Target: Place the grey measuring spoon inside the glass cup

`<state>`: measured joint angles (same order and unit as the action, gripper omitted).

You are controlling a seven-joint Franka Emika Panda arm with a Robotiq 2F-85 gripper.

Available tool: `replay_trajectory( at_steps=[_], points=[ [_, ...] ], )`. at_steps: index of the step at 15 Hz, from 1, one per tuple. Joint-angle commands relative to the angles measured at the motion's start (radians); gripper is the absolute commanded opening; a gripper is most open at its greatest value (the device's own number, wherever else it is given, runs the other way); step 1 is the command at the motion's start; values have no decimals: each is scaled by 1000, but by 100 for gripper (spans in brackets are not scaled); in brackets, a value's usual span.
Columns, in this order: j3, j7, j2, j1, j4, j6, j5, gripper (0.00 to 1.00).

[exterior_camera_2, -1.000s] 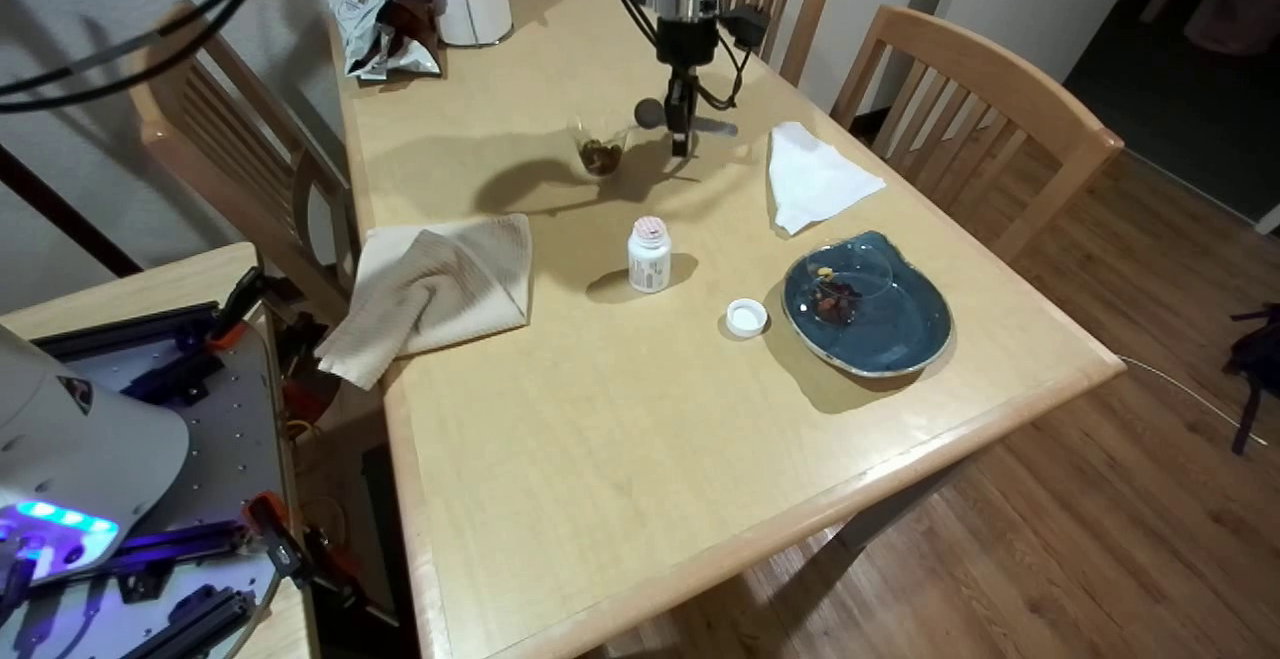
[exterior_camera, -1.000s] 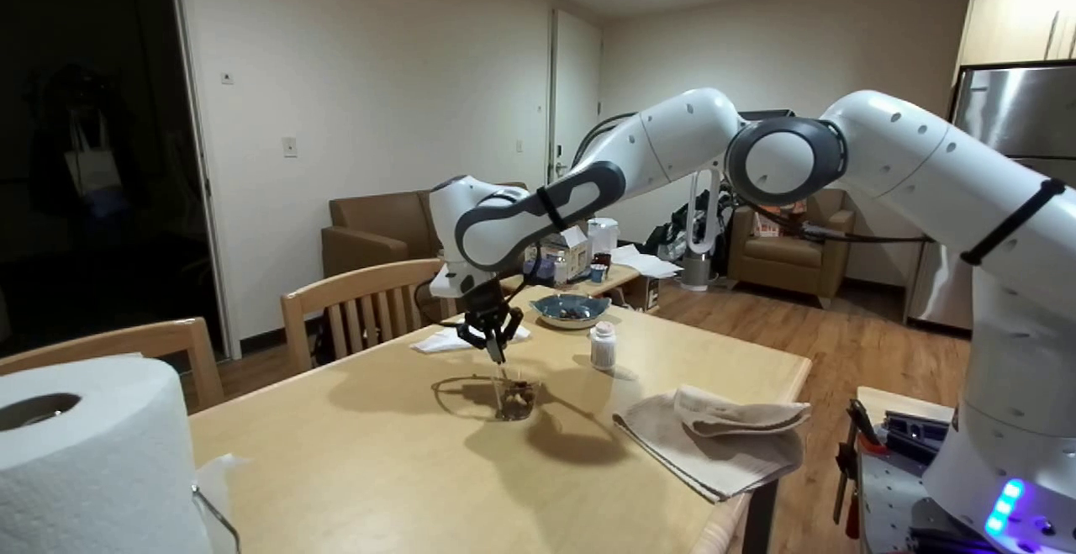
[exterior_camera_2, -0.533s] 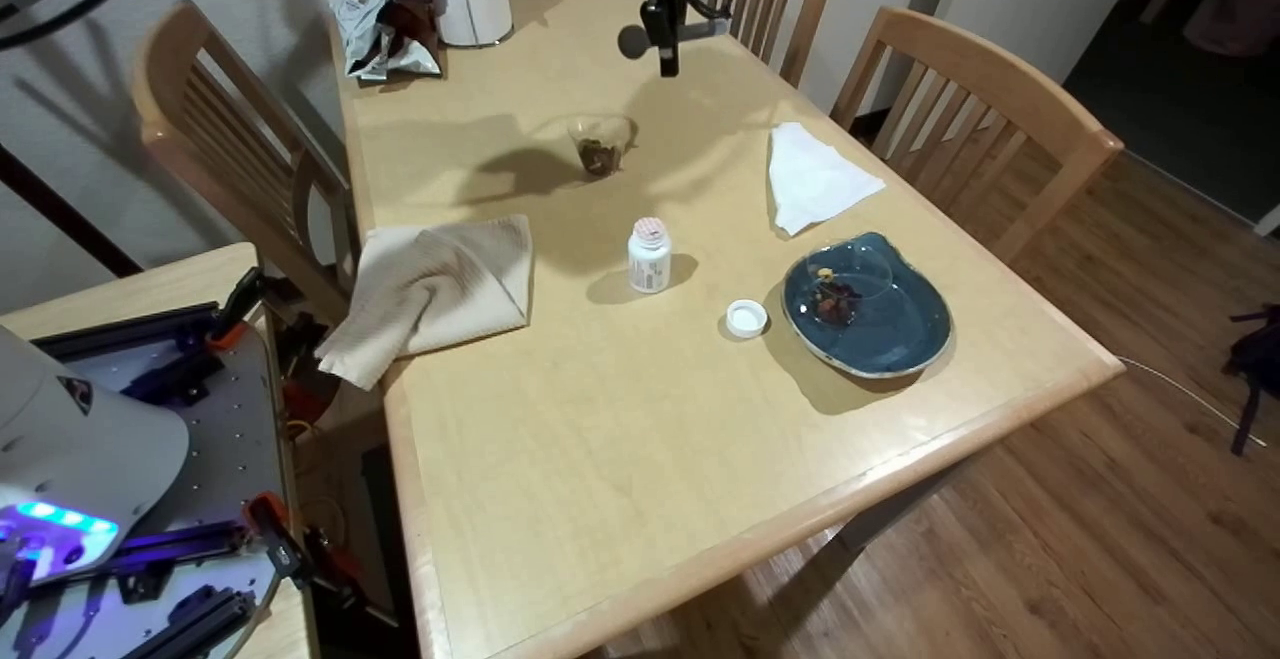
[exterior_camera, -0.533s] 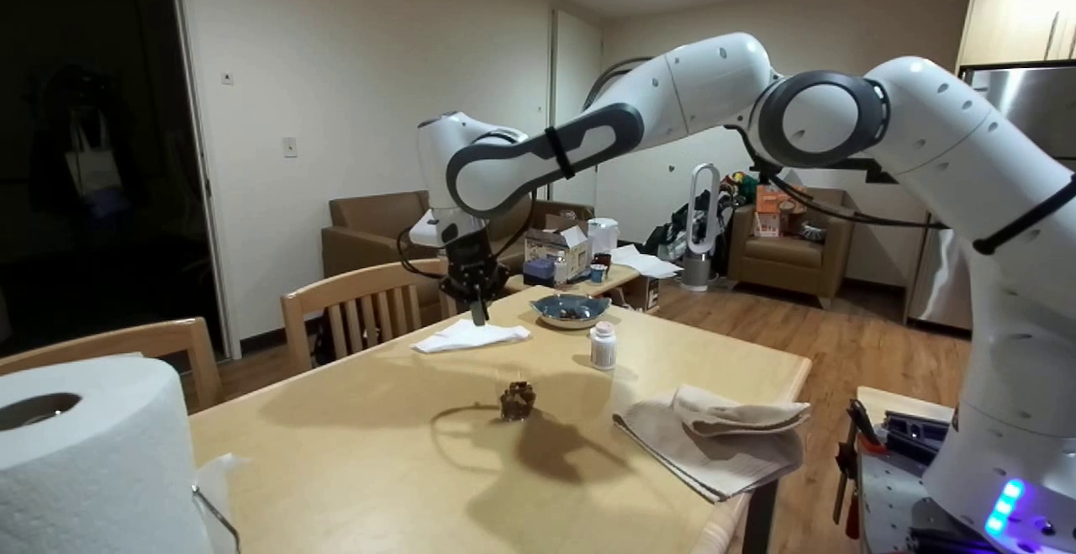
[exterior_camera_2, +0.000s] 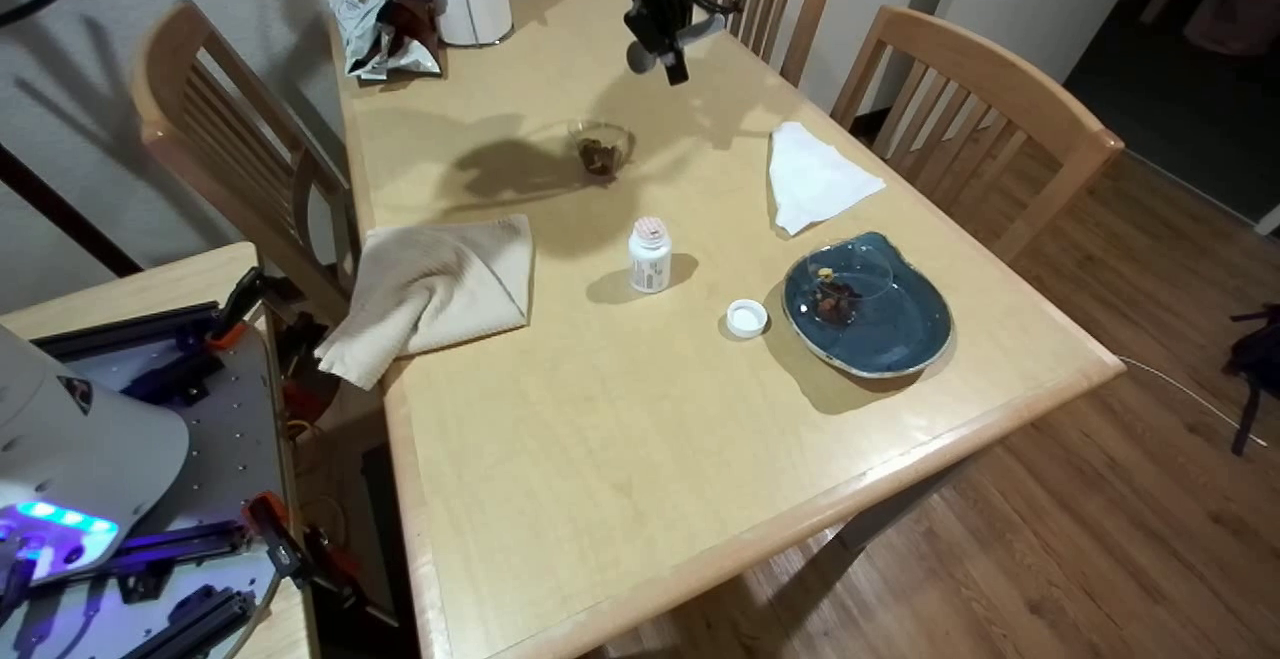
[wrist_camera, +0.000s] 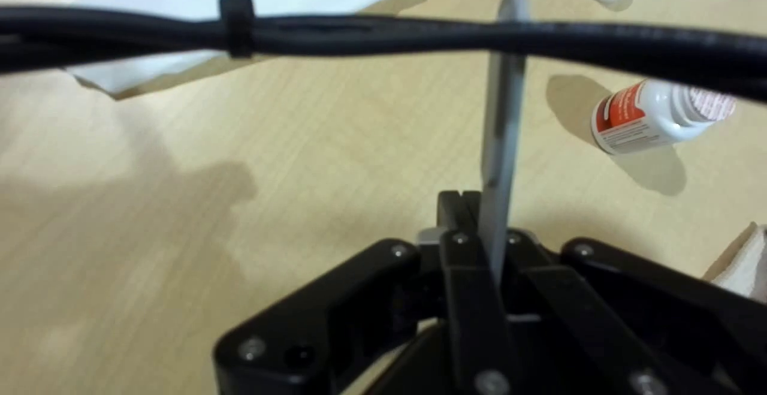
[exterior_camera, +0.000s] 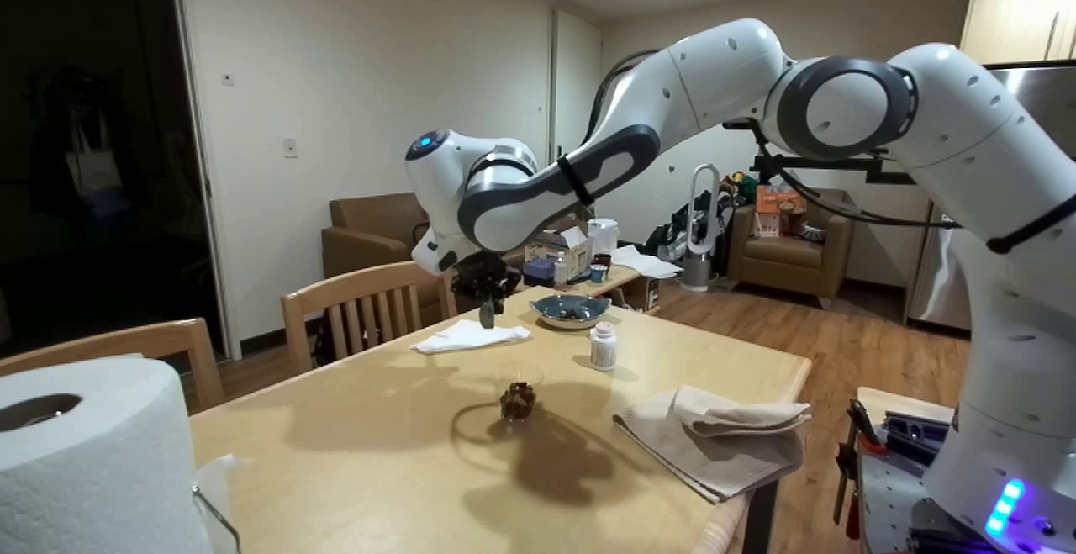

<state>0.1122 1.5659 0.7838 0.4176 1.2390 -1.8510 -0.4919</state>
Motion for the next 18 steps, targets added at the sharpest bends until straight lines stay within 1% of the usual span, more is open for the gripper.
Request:
replay_trajectory(
  at_steps=[1, 8, 10, 11, 12, 15, 18],
  points=[
    [-22, -194, -47, 22, 106, 13, -160, 3],
    [-109, -517, -64, 53, 215, 42, -436, 4],
    [-147, -574, -83, 43, 253, 58, -479, 4],
    [-165, -598, -95, 30, 269, 69, -482, 4],
    [-170, -656, -105, 24, 280, 72, -496, 4],
    [-184, -771, -143, 3, 335, 88, -523, 4],
    [-191, -867, -172, -14, 391, 98, -575, 3]
  ],
)
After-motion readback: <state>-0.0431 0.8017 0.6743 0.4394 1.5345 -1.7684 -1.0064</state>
